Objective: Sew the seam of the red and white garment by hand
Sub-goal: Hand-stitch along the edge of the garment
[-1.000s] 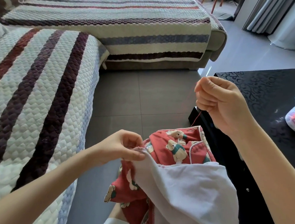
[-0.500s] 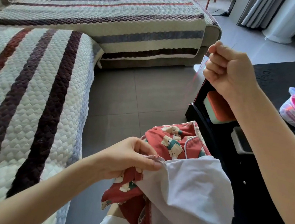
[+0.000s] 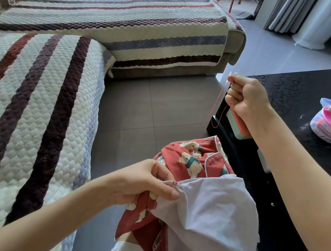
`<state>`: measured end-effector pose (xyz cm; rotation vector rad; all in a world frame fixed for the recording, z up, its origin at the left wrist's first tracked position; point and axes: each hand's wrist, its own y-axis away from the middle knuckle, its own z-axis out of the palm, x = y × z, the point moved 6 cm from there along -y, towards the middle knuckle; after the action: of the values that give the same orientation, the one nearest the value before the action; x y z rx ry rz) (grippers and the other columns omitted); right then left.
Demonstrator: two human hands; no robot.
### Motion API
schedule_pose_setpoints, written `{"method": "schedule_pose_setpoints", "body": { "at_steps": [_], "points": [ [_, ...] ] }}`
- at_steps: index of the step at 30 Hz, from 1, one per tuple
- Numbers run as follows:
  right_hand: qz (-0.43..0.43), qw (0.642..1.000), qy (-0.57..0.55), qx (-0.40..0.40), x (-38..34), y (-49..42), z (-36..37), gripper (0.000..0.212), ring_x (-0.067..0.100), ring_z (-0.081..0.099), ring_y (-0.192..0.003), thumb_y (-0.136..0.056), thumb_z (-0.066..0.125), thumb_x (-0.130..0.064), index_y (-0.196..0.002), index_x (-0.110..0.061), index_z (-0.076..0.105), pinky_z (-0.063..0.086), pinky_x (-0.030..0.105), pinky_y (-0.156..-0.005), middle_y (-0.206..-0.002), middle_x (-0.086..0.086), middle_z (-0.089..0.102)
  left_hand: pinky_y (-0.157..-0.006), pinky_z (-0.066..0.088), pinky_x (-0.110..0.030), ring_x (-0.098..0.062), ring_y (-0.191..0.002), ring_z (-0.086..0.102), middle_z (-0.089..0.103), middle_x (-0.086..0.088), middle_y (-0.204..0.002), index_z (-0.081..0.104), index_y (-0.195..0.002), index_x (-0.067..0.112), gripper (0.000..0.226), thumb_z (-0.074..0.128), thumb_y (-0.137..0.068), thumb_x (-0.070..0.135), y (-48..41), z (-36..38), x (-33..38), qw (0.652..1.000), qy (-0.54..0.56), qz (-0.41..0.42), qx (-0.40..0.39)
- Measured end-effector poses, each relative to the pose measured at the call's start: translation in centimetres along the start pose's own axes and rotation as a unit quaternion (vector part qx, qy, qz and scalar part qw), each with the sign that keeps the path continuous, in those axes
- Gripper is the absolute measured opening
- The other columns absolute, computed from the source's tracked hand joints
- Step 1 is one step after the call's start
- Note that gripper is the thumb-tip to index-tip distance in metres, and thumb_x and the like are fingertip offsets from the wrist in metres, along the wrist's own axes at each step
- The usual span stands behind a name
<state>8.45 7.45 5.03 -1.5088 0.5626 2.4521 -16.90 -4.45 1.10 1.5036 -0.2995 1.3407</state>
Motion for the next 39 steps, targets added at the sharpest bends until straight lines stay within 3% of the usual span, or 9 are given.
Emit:
{"method": "schedule_pose_setpoints", "body": {
  "at_steps": [8, 12, 14, 16, 18, 21, 25, 31, 39],
  "points": [
    [0.011, 0.997, 0.034, 0.064, 1.3, -0.3, -1.3, 0.031, 0.005, 0.017, -0.032, -0.098, 0.046, -0.010, -0.067, -0.009, 0.053, 0.018, 0.018, -0.036, -0.036, -0.010, 0.023, -0.044, 0.040, -0.014, -0.003, -0.040, 0.048, 0.054, 0.004, -0.045, 0.066, -0.048, 0.016, 0.033, 0.073, -0.072, -0.007, 0.4, 0.6, 0.4, 1.000, 0.000, 0.000, -0.013],
    [-0.025, 0.961, 0.272, 0.051, 1.5, 1.5, -1.3, 0.021, 0.007, 0.024, -0.039, -0.093, 0.059, -0.020, -0.074, -0.010, 0.063, 0.019, 0.020, -0.039, -0.045, -0.008, 0.029, -0.043, 0.037, -0.015, -0.006, -0.042, 0.042, 0.047, 0.000, -0.047, 0.068, -0.061, 0.007, 0.011, 0.076, -0.067, 0.008, 1.0, 0.0, 0.7, 1.000, -0.003, 0.024, 0.009],
    [-0.065, 0.914, 0.401, 0.015, 1.9, 4.5, -0.3, 0.016, 0.005, 0.038, -0.049, -0.089, 0.066, -0.030, -0.090, -0.014, 0.065, 0.029, 0.013, -0.040, -0.058, -0.009, 0.044, -0.042, 0.036, -0.014, -0.005, -0.040, 0.041, 0.045, 0.000, -0.046, 0.072, -0.065, 0.007, 0.005, 0.074, -0.068, 0.010, 1.3, -0.4, 1.0, 0.999, 0.010, 0.039, 0.029],
    [-0.097, 0.907, 0.403, -0.080, 3.0, 8.6, 1.5, 0.016, 0.000, 0.049, -0.059, -0.088, 0.068, -0.027, -0.100, -0.018, 0.065, 0.036, 0.008, -0.049, -0.067, -0.012, 0.058, -0.041, 0.036, -0.013, -0.003, -0.039, 0.041, 0.045, 0.000, -0.046, 0.074, -0.064, 0.009, 0.003, 0.073, -0.067, 0.009, 1.8, -0.7, 1.4, 0.997, 0.028, 0.055, 0.048],
    [-0.079, 0.907, 0.347, -0.226, 4.9, 12.9, 3.2, 0.010, 0.003, 0.053, -0.062, -0.089, 0.066, -0.022, -0.095, -0.015, 0.069, 0.040, 0.015, -0.058, -0.067, -0.001, 0.065, -0.042, 0.037, -0.012, -0.002, -0.041, 0.041, 0.045, 0.000, -0.049, 0.074, -0.062, 0.011, 0.006, 0.072, -0.067, 0.009, 2.0, -0.9, 1.7, 0.995, 0.036, 0.069, 0.059],
    [-0.021, 0.879, 0.310, -0.361, 7.6, 16.6, 3.9, 0.038, 0.019, 0.047, -0.066, -0.084, 0.065, -0.038, -0.088, -0.001, 0.070, 0.036, 0.032, -0.059, -0.071, 0.027, 0.056, -0.042, 0.036, -0.010, 0.000, -0.042, 0.043, 0.050, 0.003, -0.050, 0.075, -0.063, 0.012, 0.011, 0.075, -0.069, 0.003, 2.2, -0.6, 2.6, 0.994, 0.037, 0.088, 0.061],
    [0.036, 0.882, 0.258, -0.392, 7.7, 17.1, 3.0, 0.015, 0.000, 0.038, -0.053, -0.088, 0.061, -0.018, -0.090, -0.007, 0.070, 0.029, 0.012, -0.051, -0.055, -0.013, 0.048, -0.043, 0.041, -0.010, -0.001, -0.043, 0.054, 0.061, 0.002, -0.051, 0.075, -0.064, 0.009, 0.016, 0.069, -0.071, -0.005, 2.3, 0.1, 3.7, 0.992, 0.071, 0.095, 0.037],
    [0.064, 0.858, 0.249, -0.444, 6.5, 18.0, 3.0, 0.012, -0.001, 0.049, -0.060, -0.084, 0.066, -0.017, -0.089, -0.006, 0.066, 0.037, 0.010, -0.059, -0.067, -0.010, 0.057, -0.045, 0.045, -0.011, -0.002, -0.046, 0.058, 0.064, 0.001, -0.055, 0.076, -0.067, 0.007, 0.011, 0.072, -0.072, -0.001, 1.9, 1.9, 5.1, 0.993, 0.058, 0.096, -0.021],
    [-0.088, 0.880, 0.378, -0.275, -0.9, 18.1, -0.1, 0.017, 0.006, 0.026, -0.045, -0.068, 0.075, -0.021, -0.057, -0.023, 0.062, 0.023, 0.012, -0.044, -0.048, -0.002, 0.033, -0.044, 0.039, -0.010, 0.000, -0.044, 0.049, 0.057, 0.005, -0.052, 0.068, -0.064, 0.005, 0.008, 0.071, -0.064, 0.012, 0.6, 1.9, 6.6, 0.990, -0.011, 0.123, 0.072]
  ]
}}
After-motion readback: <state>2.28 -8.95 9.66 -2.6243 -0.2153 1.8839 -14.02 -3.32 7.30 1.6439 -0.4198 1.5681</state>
